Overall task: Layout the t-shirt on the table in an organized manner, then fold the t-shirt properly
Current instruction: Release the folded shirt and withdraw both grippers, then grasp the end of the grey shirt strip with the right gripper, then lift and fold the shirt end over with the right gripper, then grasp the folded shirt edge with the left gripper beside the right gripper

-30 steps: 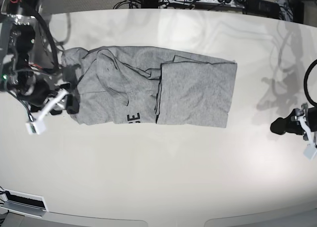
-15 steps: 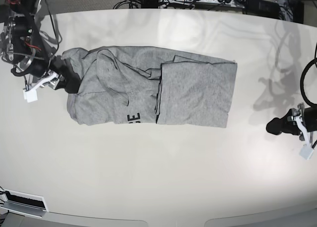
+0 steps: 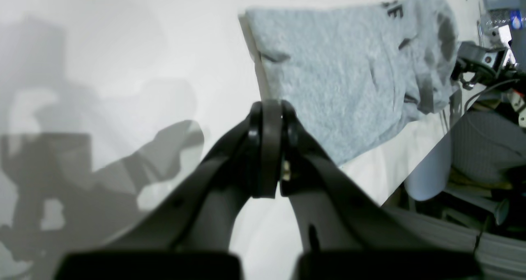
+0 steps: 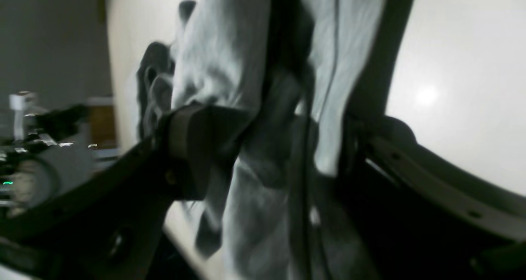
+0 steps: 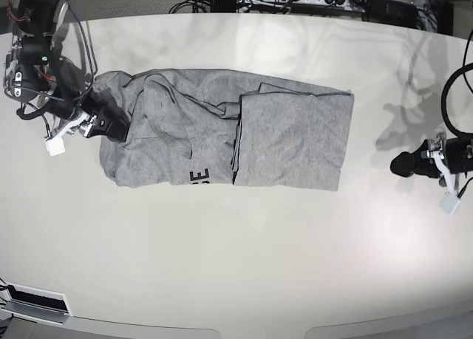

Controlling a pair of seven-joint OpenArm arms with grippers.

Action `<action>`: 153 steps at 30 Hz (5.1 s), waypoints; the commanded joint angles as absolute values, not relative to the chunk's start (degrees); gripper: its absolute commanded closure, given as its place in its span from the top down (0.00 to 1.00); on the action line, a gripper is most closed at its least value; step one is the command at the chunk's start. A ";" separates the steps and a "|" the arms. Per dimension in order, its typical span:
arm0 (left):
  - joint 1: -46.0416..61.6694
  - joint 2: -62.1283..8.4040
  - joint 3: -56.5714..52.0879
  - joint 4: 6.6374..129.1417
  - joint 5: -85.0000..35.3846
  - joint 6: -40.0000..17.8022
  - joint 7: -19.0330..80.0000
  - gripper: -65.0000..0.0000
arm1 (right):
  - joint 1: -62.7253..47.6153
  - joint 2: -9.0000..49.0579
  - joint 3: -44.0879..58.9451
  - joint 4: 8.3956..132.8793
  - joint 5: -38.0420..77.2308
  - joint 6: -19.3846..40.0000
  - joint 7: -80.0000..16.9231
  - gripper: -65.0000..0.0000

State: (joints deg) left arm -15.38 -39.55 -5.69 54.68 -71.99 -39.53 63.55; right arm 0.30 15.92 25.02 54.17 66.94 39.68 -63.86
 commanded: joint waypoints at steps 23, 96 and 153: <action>-16.49 -40.80 -6.17 55.48 -73.43 -40.00 61.69 0.00 | 3.51 17.26 25.17 55.77 85.00 40.00 -80.00 0.65; -16.49 -40.77 -6.17 55.48 -73.52 -40.00 61.32 0.00 | -9.80 2.72 7.16 120.49 50.09 40.00 -63.02 0.00; -0.03 -33.01 8.32 93.25 -59.00 -40.00 59.64 0.59 | 5.54 6.85 -8.95 106.63 31.03 40.00 -59.18 0.23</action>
